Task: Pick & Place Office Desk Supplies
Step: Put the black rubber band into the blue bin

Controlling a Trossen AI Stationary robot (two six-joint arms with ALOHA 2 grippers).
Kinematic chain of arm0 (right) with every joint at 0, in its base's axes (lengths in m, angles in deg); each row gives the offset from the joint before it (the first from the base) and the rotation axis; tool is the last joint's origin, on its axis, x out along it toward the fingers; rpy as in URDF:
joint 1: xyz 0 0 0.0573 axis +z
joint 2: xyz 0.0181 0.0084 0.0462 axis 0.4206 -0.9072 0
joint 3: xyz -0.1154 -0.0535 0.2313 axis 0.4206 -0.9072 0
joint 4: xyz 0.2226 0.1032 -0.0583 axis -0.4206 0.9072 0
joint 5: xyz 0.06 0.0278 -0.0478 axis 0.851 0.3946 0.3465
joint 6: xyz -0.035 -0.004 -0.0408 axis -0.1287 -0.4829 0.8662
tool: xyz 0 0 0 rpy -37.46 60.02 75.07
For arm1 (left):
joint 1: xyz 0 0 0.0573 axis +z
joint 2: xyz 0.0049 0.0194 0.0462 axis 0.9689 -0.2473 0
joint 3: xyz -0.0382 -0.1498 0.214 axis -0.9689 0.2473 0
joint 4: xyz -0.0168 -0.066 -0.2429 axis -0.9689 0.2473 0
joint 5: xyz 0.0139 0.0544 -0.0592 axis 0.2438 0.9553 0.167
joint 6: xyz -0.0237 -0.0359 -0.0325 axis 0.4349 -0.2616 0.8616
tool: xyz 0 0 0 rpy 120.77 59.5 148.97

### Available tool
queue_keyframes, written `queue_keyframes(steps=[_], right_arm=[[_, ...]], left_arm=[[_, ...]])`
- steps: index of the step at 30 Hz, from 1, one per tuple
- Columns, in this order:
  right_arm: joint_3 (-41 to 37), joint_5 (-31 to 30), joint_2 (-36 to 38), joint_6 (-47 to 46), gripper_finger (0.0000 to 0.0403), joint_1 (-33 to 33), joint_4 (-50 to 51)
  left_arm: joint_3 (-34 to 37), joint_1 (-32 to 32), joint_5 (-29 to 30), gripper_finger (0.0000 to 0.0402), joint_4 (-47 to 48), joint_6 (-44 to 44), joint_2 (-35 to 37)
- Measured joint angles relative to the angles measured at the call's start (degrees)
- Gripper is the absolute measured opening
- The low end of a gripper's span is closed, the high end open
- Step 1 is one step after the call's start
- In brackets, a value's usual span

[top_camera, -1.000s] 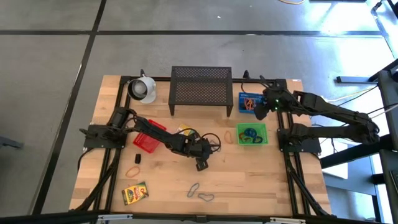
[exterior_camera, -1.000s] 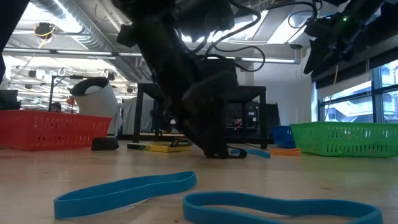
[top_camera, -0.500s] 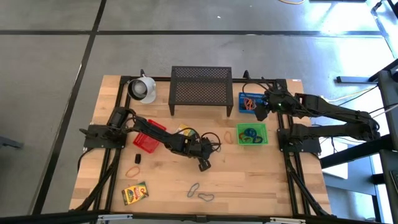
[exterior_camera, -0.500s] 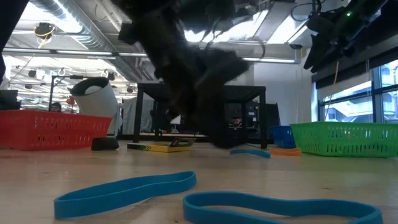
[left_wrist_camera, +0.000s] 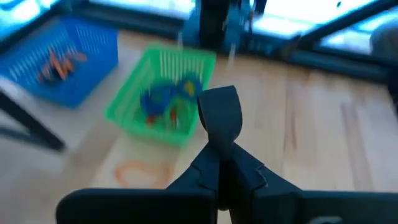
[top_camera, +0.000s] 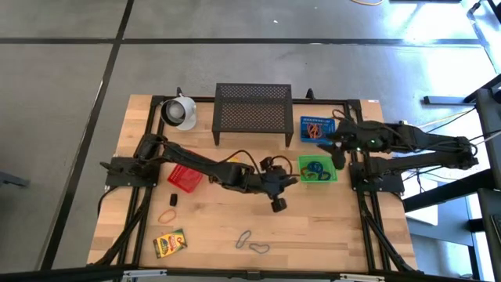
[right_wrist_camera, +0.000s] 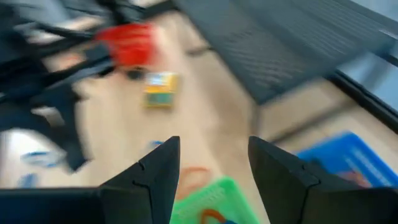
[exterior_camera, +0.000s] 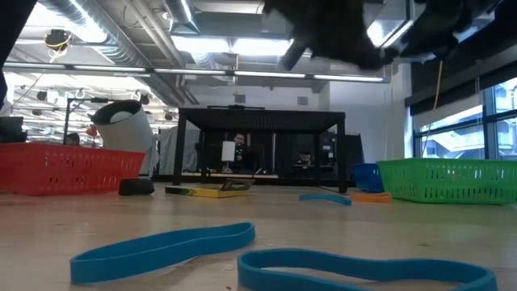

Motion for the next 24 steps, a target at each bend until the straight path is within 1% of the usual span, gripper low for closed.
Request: queue_keyframes(steps=[4, 8, 10, 14, 17, 22, 24], right_arm=[[0.00, 6.98, 1.62, 4.78, 0.0191, 3.27, -3.85], [0.02, 19.20, 1.79, 10.54, 0.0191, 5.34, -6.46], [0.05, 22.43, 0.90, 11.99, 0.0191, 6.16, -7.87], [0.04, 22.06, -1.54, 13.33, 0.0192, 7.47, -9.76], [0.04, 21.58, -3.30, 13.40, 0.0200, 7.93, -12.13], [0.04, 21.20, -5.93, 15.31, 0.0236, 8.00, -16.39], [0.04, 19.99, -6.98, 16.43, 0.0252, 8.00, -17.06]], left_arm=[[-3.96, -0.01, 1.34, 0.0004, 0.11, -2.99, 0.03], [-6.80, -0.01, 2.26, 0.0004, 0.12, -6.01, 0.03], [-8.18, 0.14, 2.30, 0.0004, -0.36, -7.83, 0.09], [-8.43, 0.74, 2.33, 0.0004, -3.82, -10.86, 0.16], [-8.44, 0.86, 2.30, 0.0004, -6.22, -12.03, 0.16], [-8.44, 0.84, 2.19, 0.0004, -6.38, -12.23, 0.14], [-8.42, 0.86, 2.17, 0.0004, -6.55, -12.95, 0.14]])
